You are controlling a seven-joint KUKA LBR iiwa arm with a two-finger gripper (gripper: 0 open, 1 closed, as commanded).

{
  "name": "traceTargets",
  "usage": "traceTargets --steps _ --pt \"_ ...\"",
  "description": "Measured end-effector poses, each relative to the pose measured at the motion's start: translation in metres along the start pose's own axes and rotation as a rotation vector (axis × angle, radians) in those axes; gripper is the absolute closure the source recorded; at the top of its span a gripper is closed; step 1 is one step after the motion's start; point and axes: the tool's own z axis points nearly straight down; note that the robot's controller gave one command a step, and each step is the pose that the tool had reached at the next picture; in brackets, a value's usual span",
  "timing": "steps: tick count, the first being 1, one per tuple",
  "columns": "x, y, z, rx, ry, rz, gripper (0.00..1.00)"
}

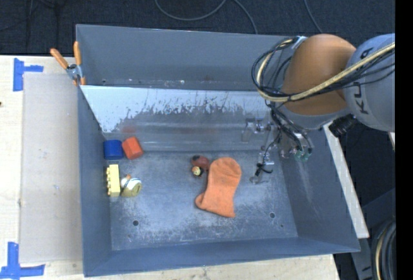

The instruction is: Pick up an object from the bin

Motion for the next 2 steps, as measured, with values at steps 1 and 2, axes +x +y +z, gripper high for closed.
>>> traceTargets --steps 1,2 --pt "0.001 0.013 0.043 0.0 -0.004 -0.04 0.0" --pt "0.004 0.05 0.09 0.0 0.003 -0.047 0.0"
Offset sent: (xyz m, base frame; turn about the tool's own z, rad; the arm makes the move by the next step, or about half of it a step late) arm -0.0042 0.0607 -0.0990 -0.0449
